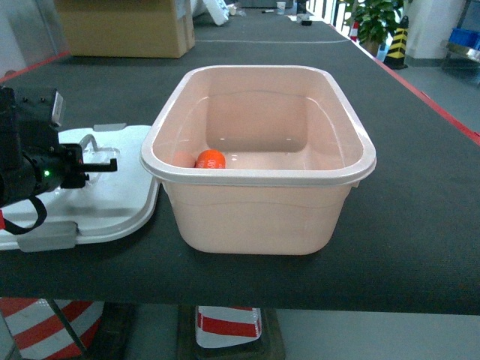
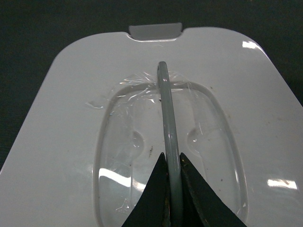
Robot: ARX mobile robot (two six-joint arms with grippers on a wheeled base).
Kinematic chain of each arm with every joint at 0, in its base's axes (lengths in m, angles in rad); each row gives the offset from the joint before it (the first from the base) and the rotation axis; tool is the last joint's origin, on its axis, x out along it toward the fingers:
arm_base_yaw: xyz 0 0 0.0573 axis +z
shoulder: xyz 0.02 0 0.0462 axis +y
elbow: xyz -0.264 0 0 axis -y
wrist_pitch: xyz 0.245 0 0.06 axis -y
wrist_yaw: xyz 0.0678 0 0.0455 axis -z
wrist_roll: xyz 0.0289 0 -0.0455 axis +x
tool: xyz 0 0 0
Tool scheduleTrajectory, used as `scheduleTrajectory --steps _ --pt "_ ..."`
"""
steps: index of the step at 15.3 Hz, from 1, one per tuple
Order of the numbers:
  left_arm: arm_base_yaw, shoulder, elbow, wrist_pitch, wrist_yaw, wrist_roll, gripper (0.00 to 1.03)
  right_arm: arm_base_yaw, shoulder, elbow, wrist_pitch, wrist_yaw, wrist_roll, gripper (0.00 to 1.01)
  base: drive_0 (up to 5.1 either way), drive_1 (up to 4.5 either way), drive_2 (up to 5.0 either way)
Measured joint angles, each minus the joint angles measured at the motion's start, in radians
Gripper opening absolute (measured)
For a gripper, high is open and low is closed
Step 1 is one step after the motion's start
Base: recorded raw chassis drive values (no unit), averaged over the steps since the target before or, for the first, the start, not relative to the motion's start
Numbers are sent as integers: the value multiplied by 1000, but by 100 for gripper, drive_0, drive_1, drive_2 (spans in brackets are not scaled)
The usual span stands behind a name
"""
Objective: Pick capacitor and pack into box
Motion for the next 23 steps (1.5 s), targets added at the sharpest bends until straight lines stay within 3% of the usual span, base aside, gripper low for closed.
scheduleTrajectory --steps 4,6,8,10,14,17,23 --pt "12 -214 -32 -46 -11 1 2 0 0 0 0 0 0 98 0 0 0" --pt "-20 -419 -33 -136 -98 -11 2 0 0 0 0 0 0 98 0 0 0" --pt "-138 -556 -35 -196 -186 -27 2 0 0 0 0 0 0 98 0 0 0" --pt "-308 -567 -33 -224 -278 -41 2 0 0 0 0 0 0 98 0 0 0" --pt "-520 -452 96 -252 -373 -69 2 0 0 0 0 0 0 98 0 0 0" --pt "-580 -372 159 -274 -401 -93 2 0 0 0 0 0 0 98 0 0 0" --pt "-628 -280 245 -299 -432 -129 2 0 0 0 0 0 0 98 0 0 0"
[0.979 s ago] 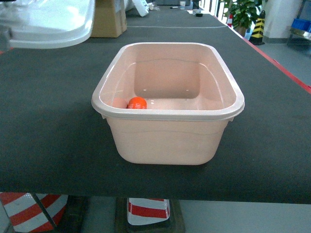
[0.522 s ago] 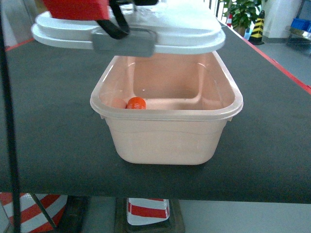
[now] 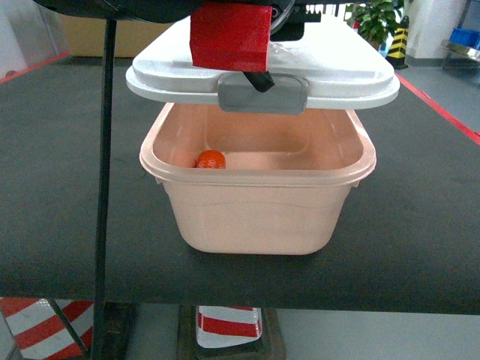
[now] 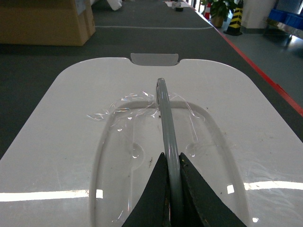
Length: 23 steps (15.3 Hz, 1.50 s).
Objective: Pick capacitor and pack into box
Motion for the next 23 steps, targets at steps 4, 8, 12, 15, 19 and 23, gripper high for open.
scheduleTrajectory --steps 4,8,12,15,19,23 --pt "3 42 0 -6 -7 -26 2 0 0 0 0 0 0 98 0 0 0" --pt "19 93 -8 2 -2 -40 2 0 0 0 0 0 0 98 0 0 0" --pt "20 93 -34 9 26 -44 2 0 0 0 0 0 0 98 0 0 0" --pt "19 80 -72 46 36 -40 14 0 0 0 0 0 0 98 0 0 0" --pt "3 7 -147 150 64 -36 46 0 0 0 0 0 0 98 0 0 0" --pt "39 -378 -587 626 74 187 98 0 0 0 0 0 0 98 0 0 0"
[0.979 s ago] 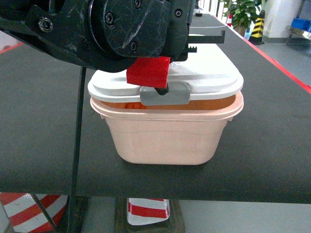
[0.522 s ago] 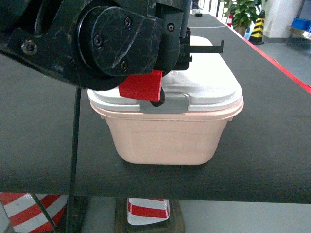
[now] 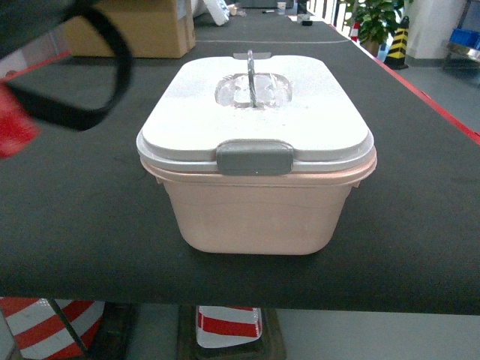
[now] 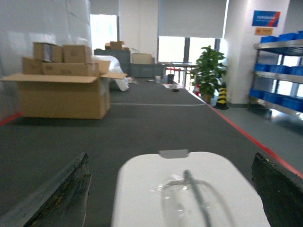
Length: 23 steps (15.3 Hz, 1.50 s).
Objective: Pick capacitor and pack into box
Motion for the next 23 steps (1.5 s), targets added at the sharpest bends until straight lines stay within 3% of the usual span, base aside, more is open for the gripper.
scheduleTrajectory --steps 1,4,7,9,11,17,19,20,23 --pt "75 -188 -235 39 21 90 98 0 0 0 0 0 0 98 0 0 0" --pt "114 -373 -420 -82 36 74 98 0 0 0 0 0 0 98 0 0 0" --pt "112 -412 -429 -134 27 48 97 0 0 0 0 0 0 98 0 0 0" --pt "162 -524 -444 -352 55 -23 77 0 0 0 0 0 0 98 0 0 0" --pt "261 -658 -534 -409 127 -58 50 0 0 0 0 0 0 98 0 0 0" --pt "313 -729 -579 -444 194 -69 29 0 0 0 0 0 0 98 0 0 0" --pt "366 -811 -615 -481 242 -69 7 0 0 0 0 0 0 98 0 0 0" --pt "389 -849 -630 -503 266 -71 2 0 0 0 0 0 0 98 0 0 0" --pt "449 -963 -671 -579 328 -73 2 0 0 0 0 0 0 98 0 0 0"
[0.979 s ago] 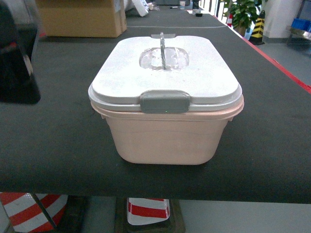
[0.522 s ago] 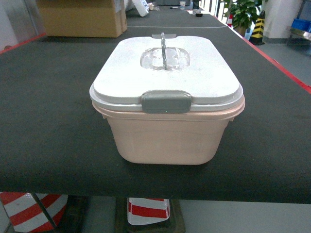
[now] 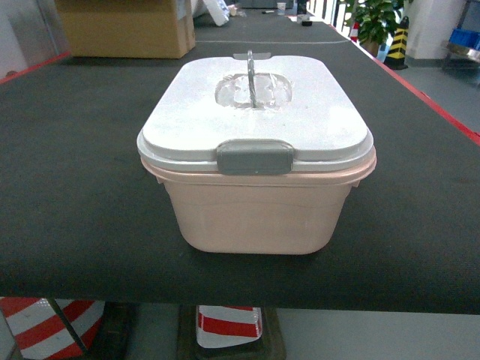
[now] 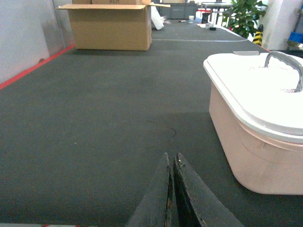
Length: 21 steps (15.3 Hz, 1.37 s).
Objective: Pick capacitor and pack into box
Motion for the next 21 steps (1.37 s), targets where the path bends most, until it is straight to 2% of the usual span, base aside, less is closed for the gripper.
scheduleTrajectory --steps 3,5,6,11,17,18,19,20,21 --pt "41 -71 -14 -55 47 0 2 0 0 0 0 0 0 98 0 0 0" --pt "124 -91 -45 -23 122 0 2 0 0 0 1 0 0 98 0 0 0" --pt "135 -119 -46 -57 118 -2 2 0 0 0 0 0 0 98 0 0 0" --pt "127 -275 -46 -210 131 -2 2 0 0 0 0 0 0 98 0 0 0" --pt "127 -401 -46 -333 131 -2 2 0 0 0 0 0 0 98 0 0 0" --pt "127 -436 -45 -381 130 -2 2 0 0 0 0 0 0 98 0 0 0" --pt "127 -554 -45 -530 130 -2 2 0 0 0 0 0 0 98 0 0 0" --pt "127 -572 -40 -499 129 -2 2 0 0 0 0 -1 0 98 0 0 0" --pt "129 -572 -45 -527 129 -3 2 0 0 0 1 0 0 98 0 0 0"
